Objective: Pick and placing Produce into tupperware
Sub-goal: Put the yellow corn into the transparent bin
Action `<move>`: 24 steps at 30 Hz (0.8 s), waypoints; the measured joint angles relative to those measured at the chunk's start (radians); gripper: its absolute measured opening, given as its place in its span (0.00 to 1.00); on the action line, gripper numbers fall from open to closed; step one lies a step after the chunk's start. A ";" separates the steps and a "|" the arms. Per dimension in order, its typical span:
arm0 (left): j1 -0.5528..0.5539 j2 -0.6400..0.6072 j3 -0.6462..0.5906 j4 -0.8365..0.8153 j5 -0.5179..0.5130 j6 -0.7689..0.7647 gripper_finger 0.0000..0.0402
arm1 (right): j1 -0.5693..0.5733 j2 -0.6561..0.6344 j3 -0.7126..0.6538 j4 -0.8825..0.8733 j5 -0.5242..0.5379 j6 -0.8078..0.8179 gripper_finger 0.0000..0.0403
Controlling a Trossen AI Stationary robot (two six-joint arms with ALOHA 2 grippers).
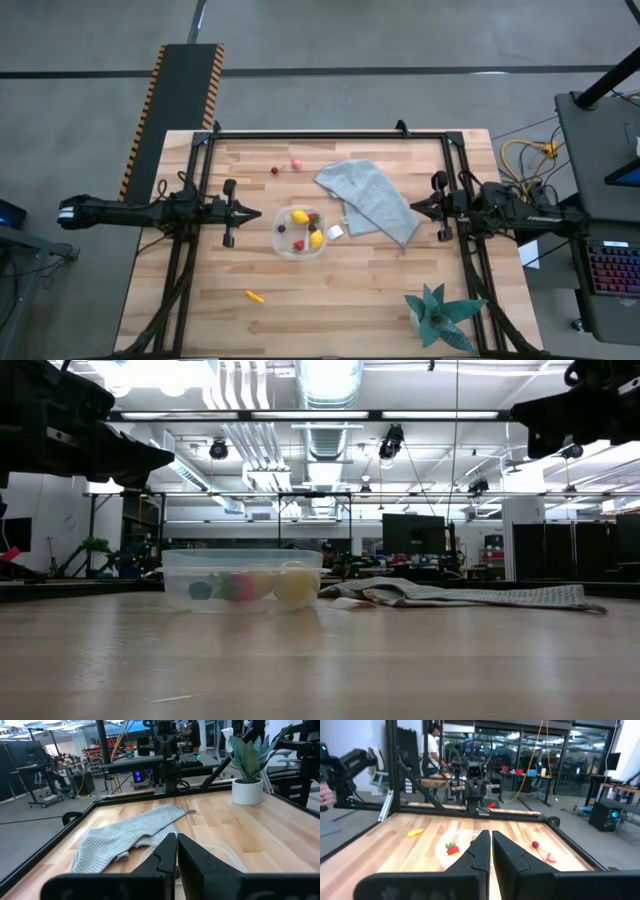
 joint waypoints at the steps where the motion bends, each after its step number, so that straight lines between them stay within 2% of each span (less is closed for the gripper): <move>1: 0.000 0.000 0.000 0.001 0.000 0.000 0.00 | 0.002 -0.021 -0.005 -0.007 0.000 0.002 0.02; 17: 0.000 -0.001 0.000 0.007 -0.027 0.051 0.00 | 0.002 -0.023 -0.027 -0.035 0.000 0.024 0.02; 20: 0.000 0.003 0.000 0.069 -0.008 0.045 0.00 | 0.002 -0.023 -0.027 -0.035 0.000 0.022 0.02; 22: 0.000 0.004 0.003 0.119 0.026 0.017 0.02 | 0.002 -0.023 -0.027 -0.035 0.000 0.007 0.02; 24: 0.000 0.005 0.025 0.086 0.046 -0.030 0.07 | 0.002 -0.023 -0.027 -0.035 0.000 0.000 0.02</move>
